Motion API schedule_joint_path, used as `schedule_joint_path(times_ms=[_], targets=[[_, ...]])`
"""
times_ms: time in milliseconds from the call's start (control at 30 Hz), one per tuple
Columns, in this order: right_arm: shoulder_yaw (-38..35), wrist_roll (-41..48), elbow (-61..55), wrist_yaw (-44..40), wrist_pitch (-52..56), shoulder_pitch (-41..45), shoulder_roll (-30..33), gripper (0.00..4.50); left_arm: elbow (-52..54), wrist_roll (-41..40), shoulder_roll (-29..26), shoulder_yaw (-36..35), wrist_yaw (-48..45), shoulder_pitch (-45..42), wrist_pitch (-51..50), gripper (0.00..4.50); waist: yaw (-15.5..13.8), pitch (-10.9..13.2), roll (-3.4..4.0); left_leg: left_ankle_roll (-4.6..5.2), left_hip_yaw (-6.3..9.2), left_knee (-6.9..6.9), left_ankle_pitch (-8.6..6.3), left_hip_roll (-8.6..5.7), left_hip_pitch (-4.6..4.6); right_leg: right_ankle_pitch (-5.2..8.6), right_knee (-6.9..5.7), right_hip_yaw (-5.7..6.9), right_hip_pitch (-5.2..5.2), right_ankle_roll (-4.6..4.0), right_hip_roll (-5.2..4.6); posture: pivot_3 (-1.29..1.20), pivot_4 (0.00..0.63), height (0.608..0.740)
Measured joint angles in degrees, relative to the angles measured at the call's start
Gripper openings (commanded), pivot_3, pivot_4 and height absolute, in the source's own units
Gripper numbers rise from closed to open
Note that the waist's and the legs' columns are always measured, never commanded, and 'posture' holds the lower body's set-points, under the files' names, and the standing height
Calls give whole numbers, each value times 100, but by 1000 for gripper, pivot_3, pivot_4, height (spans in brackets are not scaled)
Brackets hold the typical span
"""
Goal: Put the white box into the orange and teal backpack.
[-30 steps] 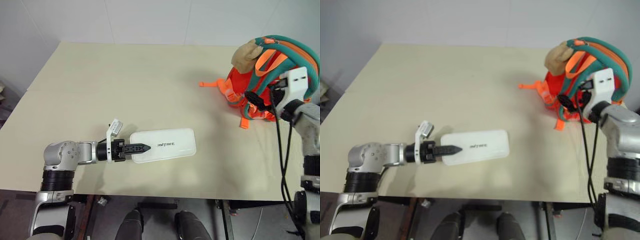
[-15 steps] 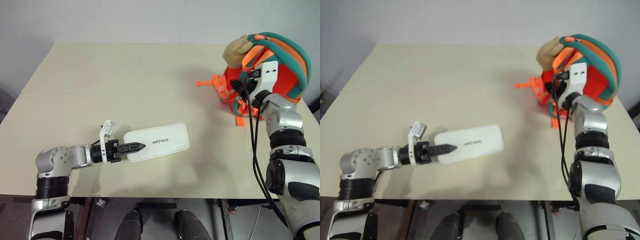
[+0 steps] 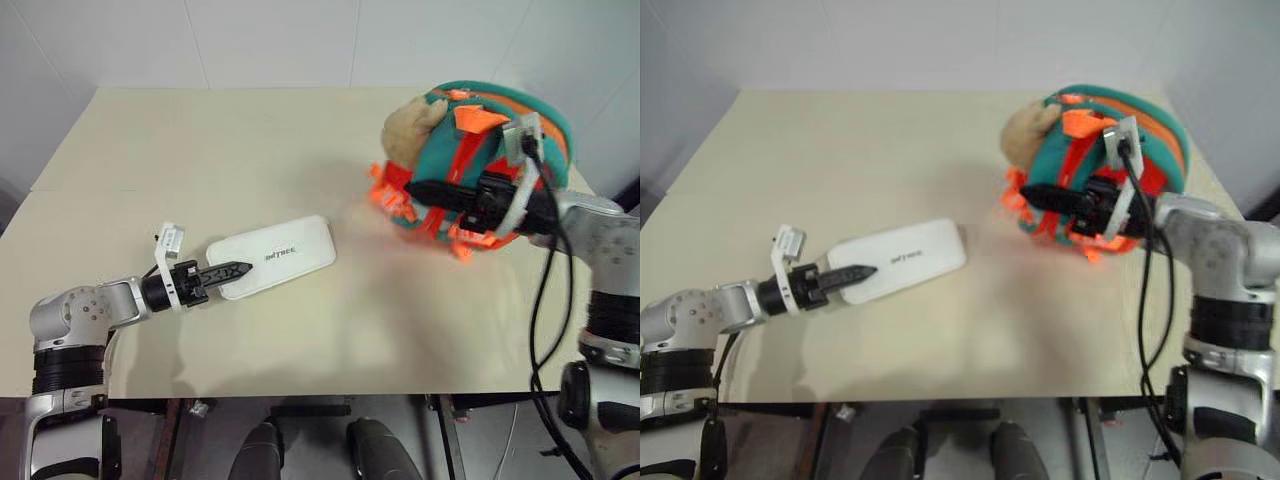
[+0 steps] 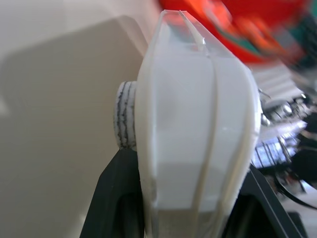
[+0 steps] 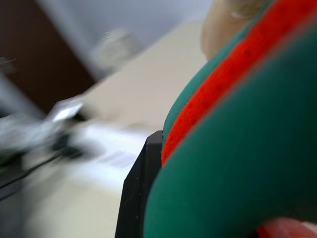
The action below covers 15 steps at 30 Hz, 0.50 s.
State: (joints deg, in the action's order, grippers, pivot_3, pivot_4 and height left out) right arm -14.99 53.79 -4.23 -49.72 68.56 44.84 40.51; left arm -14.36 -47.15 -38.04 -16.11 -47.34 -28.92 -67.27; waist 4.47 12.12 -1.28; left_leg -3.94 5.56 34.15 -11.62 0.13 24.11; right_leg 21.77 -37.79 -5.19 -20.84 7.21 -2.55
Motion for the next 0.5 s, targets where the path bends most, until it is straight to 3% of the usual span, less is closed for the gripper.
schedule_joint_path(times_ms=[267,500], targets=[[-827,2290,-841,71,1802,-651,1281,16,-194,126,-81,11,-413,150,717,1248,-130,1,-1,11,-16,-8,-6,-2,11,2,16,-9,-15,-4,-10,0,150,740],[-766,2178,-716,-150,1622,-1351,1754,16,516,73,-100,-183,-720,515,1103,1248,-237,2,-4,15,-36,-9,-9,-1,26,3,18,-22,-36,-5,-9,0,150,740]])
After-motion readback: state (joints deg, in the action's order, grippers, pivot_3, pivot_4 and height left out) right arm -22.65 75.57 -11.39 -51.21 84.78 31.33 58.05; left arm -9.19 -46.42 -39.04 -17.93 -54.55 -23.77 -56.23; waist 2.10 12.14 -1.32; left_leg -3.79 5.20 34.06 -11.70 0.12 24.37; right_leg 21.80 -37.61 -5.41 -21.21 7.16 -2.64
